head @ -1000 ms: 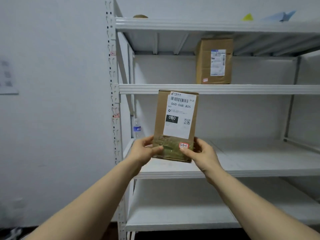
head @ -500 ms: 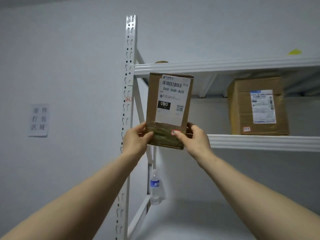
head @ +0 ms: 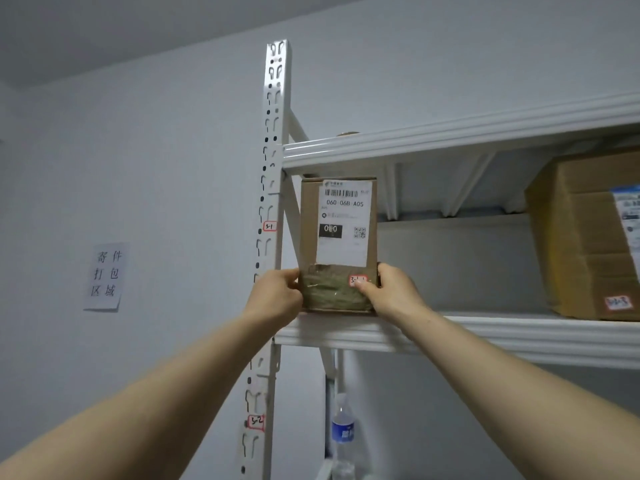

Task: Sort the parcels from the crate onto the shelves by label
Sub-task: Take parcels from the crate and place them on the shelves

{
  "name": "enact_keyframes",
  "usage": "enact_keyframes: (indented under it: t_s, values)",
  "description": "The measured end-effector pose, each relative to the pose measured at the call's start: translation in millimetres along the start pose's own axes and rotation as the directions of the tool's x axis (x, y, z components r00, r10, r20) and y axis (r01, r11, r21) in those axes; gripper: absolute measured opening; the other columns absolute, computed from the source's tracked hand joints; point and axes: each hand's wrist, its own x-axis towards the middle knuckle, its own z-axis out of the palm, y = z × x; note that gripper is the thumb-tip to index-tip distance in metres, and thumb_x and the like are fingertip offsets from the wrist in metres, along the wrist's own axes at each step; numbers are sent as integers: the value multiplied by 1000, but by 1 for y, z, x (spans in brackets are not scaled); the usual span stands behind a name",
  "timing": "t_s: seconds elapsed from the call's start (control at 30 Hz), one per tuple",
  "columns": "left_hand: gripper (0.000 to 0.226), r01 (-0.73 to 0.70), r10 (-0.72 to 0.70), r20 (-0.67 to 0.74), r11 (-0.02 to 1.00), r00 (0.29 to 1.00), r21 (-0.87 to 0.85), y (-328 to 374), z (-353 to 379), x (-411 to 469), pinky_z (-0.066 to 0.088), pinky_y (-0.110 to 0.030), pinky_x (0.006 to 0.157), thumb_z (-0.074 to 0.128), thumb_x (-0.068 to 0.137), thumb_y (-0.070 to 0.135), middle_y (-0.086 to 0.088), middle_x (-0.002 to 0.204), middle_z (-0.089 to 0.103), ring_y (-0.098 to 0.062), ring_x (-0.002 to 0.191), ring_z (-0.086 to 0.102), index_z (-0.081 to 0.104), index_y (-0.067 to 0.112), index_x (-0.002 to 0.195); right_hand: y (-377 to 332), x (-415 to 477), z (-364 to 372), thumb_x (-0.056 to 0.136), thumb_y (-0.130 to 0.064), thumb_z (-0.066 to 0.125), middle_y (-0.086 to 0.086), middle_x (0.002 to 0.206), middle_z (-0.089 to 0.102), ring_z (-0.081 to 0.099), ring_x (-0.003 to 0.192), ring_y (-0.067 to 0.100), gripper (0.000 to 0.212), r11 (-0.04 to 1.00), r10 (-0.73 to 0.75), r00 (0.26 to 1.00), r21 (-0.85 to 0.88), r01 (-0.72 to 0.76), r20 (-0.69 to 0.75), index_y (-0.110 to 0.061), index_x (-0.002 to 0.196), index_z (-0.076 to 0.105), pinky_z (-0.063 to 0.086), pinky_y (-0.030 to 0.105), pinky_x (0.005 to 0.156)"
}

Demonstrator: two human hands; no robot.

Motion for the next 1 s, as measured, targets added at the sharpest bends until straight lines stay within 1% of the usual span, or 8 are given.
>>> enact_keyframes:
  t_s: [0.07,0.13,0.23,0.33,0.57,0.73,0.8,1.0]
  values:
    - [32,2,-3,4,1000,1000,15,-9,1,9,51,-31,82,57,87,1,-9,96,73,-27,94,66,68,15,114,4,5,9,77,-24,74,9,112,66,61,104,27,44,1000,3,1000,-28,-2,31,-9,114,55,49,37,90]
    - [24,3,-3,0,999,1000,33,-16,5,18,51,-32,79,70,81,9,-6,89,73,-24,87,67,71,17,104,5,11,13,72,-23,79,7,111,66,62,105,26,52,999,16,999,-52,-14,36,-11,114,53,49,39,91]
    - [23,-3,5,-15,988,1000,152,-22,14,32,52,-32,75,77,75,18,-4,92,71,-23,89,65,68,14,95,3,15,17,77,-24,77,7,117,62,59,109,26,52,991,41,998,-127,-35,37,-9,117,48,47,34,92]
    - [29,0,7,-26,964,1000,267,-25,20,41,43,-28,71,75,77,20,-5,101,67,-23,94,59,63,12,101,1,18,19,81,-28,74,9,122,59,56,112,26,53,978,57,997,-204,-46,48,-6,120,45,45,31,89]
    - [35,8,0,-26,952,1000,306,-31,23,52,40,-28,71,72,80,20,-7,104,66,-26,102,55,58,10,110,-2,22,25,81,-31,75,11,123,59,56,113,28,56,959,67,997,-276,-58,24,-5,120,45,45,32,87]
    - [11,-23,35,-22,916,999,401,-33,28,51,39,-30,70,61,87,13,-12,103,64,-30,98,55,53,9,92,-6,24,32,82,-31,74,14,125,58,56,114,31,58,956,87,996,-282,-81,10,-3,121,42,44,34,88]
    - [4,-37,49,-18,903,999,428,-33,30,50,39,-30,69,56,89,8,-13,104,64,-31,98,57,56,9,93,-6,24,34,82,-32,73,13,124,58,56,113,31,57,954,96,995,-288,-89,11,-4,121,41,45,34,88]
    - [19,-57,69,-8,877,998,478,-33,34,47,41,-33,76,48,91,3,-14,112,62,-33,103,57,58,5,106,-5,24,34,85,-33,70,12,124,58,55,114,31,54,951,95,995,-298,-86,15,-5,121,42,44,35,87]
